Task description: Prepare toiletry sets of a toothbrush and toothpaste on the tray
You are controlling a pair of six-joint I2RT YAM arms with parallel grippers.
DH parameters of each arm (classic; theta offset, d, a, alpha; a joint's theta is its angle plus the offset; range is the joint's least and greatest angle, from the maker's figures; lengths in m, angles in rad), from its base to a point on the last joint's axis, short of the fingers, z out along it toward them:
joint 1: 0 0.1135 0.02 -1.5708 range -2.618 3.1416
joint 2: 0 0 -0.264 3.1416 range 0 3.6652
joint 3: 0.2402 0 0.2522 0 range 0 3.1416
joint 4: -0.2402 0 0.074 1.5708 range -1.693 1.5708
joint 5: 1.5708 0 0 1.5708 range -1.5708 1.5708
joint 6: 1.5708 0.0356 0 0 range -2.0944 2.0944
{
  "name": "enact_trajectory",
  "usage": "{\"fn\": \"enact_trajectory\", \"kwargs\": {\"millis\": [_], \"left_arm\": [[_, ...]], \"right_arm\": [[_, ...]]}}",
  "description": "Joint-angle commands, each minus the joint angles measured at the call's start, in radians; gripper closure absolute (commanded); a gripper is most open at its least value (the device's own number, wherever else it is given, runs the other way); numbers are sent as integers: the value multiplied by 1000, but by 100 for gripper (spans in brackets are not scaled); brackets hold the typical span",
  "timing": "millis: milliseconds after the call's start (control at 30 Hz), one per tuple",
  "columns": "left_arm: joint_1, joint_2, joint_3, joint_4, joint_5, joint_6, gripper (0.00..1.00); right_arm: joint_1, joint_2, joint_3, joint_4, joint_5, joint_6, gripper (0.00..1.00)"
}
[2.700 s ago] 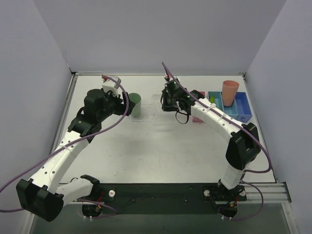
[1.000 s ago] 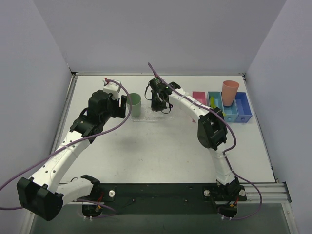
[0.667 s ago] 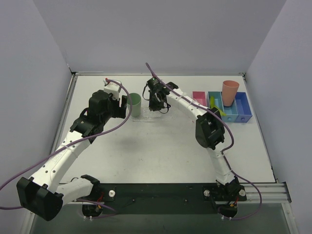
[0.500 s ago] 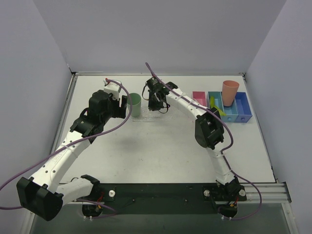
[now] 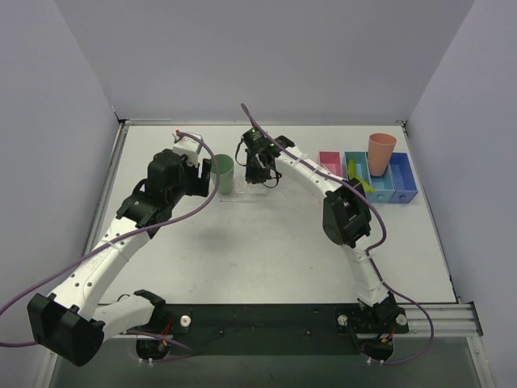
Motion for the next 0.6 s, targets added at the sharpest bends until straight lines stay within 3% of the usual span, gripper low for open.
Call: {"fn": "enact_trajectory", "kwargs": {"millis": [0, 233, 567], "left_arm": [[-4, -10, 5, 17, -13, 12, 21], [-4, -7, 3, 19, -7, 14, 20], [-7, -2, 2, 22, -7, 15, 20]], "right_arm": [[7, 22, 32, -29, 2, 4, 87], [7, 19, 34, -29, 6, -2, 74], [7, -2, 38, -28, 15, -6, 67]]}}
